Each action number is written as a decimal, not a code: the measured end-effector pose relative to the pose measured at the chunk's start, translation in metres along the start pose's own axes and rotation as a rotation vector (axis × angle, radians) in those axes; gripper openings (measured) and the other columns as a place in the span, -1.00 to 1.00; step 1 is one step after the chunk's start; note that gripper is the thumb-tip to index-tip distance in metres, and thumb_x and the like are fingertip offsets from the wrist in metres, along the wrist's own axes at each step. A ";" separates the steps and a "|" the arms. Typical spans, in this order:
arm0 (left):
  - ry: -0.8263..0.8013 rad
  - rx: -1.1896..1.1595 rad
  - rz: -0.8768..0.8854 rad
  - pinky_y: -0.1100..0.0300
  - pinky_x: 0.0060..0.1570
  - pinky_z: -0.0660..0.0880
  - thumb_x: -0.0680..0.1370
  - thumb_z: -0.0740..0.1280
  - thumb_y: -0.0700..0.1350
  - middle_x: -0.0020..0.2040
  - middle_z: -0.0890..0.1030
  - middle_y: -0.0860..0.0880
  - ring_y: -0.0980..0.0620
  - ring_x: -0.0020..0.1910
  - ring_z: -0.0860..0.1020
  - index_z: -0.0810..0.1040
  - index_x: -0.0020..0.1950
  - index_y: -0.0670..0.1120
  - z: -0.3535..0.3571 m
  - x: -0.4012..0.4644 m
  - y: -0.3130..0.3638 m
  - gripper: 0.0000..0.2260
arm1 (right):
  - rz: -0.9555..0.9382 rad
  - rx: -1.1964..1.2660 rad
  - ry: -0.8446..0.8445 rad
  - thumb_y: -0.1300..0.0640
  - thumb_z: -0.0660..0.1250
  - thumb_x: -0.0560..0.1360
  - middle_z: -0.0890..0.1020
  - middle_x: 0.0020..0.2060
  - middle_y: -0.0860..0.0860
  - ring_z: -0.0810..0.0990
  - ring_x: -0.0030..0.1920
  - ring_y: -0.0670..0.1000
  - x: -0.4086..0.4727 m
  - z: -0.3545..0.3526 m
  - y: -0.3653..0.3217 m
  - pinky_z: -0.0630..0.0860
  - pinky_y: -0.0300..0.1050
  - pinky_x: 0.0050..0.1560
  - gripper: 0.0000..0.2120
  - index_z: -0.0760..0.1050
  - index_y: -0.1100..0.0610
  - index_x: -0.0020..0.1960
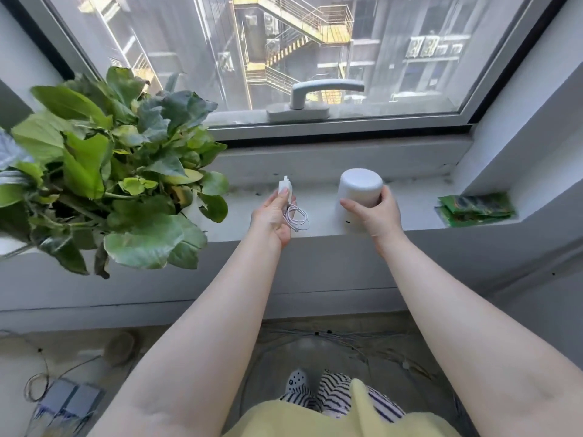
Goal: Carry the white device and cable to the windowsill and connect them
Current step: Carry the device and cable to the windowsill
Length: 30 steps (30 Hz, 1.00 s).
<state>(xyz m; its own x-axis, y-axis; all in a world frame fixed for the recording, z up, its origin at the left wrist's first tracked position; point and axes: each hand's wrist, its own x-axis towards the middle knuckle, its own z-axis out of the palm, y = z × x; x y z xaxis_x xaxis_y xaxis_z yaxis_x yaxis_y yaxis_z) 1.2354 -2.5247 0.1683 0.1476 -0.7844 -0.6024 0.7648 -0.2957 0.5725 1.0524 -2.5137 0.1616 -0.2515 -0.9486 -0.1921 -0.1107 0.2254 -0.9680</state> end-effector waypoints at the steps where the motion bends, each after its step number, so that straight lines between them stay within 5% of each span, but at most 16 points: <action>1: -0.002 -0.008 -0.005 0.34 -0.32 0.56 0.54 0.30 -0.30 -0.13 0.58 -0.07 0.03 -0.20 0.57 0.41 0.39 -0.24 0.001 0.003 0.001 -0.59 | -0.006 -0.008 0.001 0.06 0.59 0.21 0.60 0.09 -0.01 0.58 0.09 0.03 0.004 0.000 0.002 0.54 -0.04 0.11 -0.42 0.42 0.01 0.14; 5: -0.033 -0.038 -0.017 0.32 -0.25 0.57 0.55 0.30 -0.31 -0.17 0.63 -0.07 0.04 -0.21 0.60 0.45 0.34 -0.21 0.002 0.010 0.003 -0.65 | -0.045 -0.028 -0.008 0.13 0.60 0.21 0.59 0.12 -0.02 0.57 0.10 0.01 0.014 0.001 0.007 0.52 -0.08 0.12 -0.41 0.41 0.01 0.16; 9: -0.056 -0.082 -0.047 0.26 -0.14 0.58 0.54 0.30 -0.32 -0.39 0.70 -0.01 0.01 -0.17 0.61 0.52 0.00 -0.17 0.004 0.014 0.004 -0.91 | -0.097 -0.034 -0.025 0.19 0.61 0.20 0.58 0.15 -0.01 0.55 0.16 0.03 0.019 0.001 0.014 0.50 -0.08 0.18 -0.36 0.40 0.00 0.19; 14: -0.085 -0.085 -0.038 0.30 -0.30 0.63 0.56 0.28 -0.32 -0.08 0.61 -0.09 0.00 -0.14 0.61 0.52 -0.01 -0.19 0.007 0.013 0.002 -0.93 | -0.125 -0.067 -0.073 0.19 0.61 0.18 0.59 0.12 -0.05 0.56 0.19 0.04 0.028 -0.003 0.016 0.49 0.03 0.26 -0.33 0.41 -0.04 0.19; 18: -0.093 -0.089 -0.046 0.30 -0.29 0.62 0.57 0.26 -0.30 -0.06 0.59 -0.09 0.04 -0.30 0.68 0.52 -0.02 -0.19 0.011 0.010 0.000 -0.93 | -0.108 -0.113 -0.096 0.14 0.62 0.16 0.57 0.13 -0.09 0.55 0.21 0.03 0.032 -0.006 0.018 0.47 0.10 0.29 -0.28 0.37 -0.08 0.23; 22: -0.097 -0.115 -0.058 0.27 -0.26 0.63 0.57 0.26 -0.28 -0.05 0.58 -0.10 0.06 -0.40 0.69 0.52 -0.01 -0.20 0.008 0.011 0.002 -0.94 | -0.116 -0.086 -0.141 0.13 0.60 0.17 0.36 0.37 -0.10 0.36 0.40 -0.04 0.023 -0.010 0.021 0.29 -0.09 0.43 0.01 0.12 -0.08 0.47; 24: -0.107 -0.130 -0.069 0.27 -0.23 0.62 0.58 0.26 -0.27 -0.06 0.58 -0.10 0.05 -0.39 0.70 0.52 -0.01 -0.21 0.006 0.009 0.003 -0.94 | -0.190 -0.091 -0.033 0.13 0.52 0.27 0.33 0.37 -0.04 0.33 0.39 -0.06 0.005 -0.015 0.016 0.23 -0.19 0.40 -0.10 0.12 -0.03 0.48; 27: -0.124 -0.141 -0.082 0.25 -0.15 0.62 0.59 0.23 -0.25 -0.08 0.57 -0.11 0.04 -0.34 0.70 0.51 -0.02 -0.22 0.003 0.004 0.007 -0.92 | -0.364 -0.063 0.155 0.18 0.30 0.40 0.49 0.14 0.04 0.48 0.14 -0.01 -0.030 -0.016 0.005 0.43 -0.16 0.14 -0.53 0.36 0.09 0.30; 30: -0.145 -0.144 -0.102 0.21 0.21 0.48 0.61 0.20 -0.23 -0.08 0.58 -0.12 0.00 -0.11 0.61 0.49 -0.02 -0.22 0.002 -0.006 0.012 -0.89 | -0.368 -0.083 0.023 0.23 0.26 0.47 0.59 -0.08 -0.02 0.54 -0.09 -0.09 -0.051 0.001 -0.004 0.47 -0.26 -0.09 -0.82 0.50 0.11 0.05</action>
<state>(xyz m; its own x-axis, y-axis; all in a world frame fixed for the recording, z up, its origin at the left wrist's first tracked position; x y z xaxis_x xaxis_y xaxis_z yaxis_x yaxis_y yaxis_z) 1.2426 -2.5247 0.1802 -0.0193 -0.8277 -0.5608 0.8541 -0.3052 0.4211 1.0666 -2.4667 0.1754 -0.2021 -0.9643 0.1709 -0.2751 -0.1116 -0.9549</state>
